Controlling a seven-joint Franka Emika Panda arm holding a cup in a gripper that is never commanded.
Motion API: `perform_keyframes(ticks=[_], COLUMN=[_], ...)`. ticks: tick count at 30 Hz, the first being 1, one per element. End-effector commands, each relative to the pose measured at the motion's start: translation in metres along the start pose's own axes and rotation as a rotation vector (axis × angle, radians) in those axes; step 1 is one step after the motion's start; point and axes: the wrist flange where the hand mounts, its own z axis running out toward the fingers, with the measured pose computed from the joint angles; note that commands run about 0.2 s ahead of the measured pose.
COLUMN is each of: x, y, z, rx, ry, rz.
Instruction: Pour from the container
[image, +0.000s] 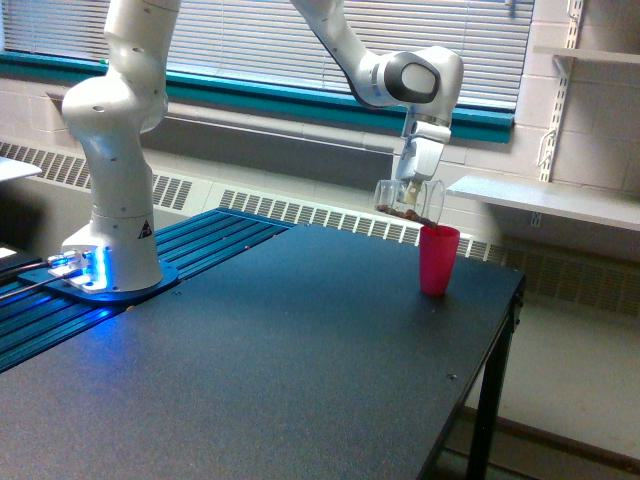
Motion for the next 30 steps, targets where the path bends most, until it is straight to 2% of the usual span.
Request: perform_keyframes(ticks=[1,11,30], x=[-0.0008,0.0009,0.0072], y=[0.0001,0.0005,-0.0088], z=[0.0009,0.0015,-0.0010], rx=[-0.018,-0.045,-0.044], ry=[-0.014,-0.026,-0.022], rz=[-0.037,-0.061,-0.079])
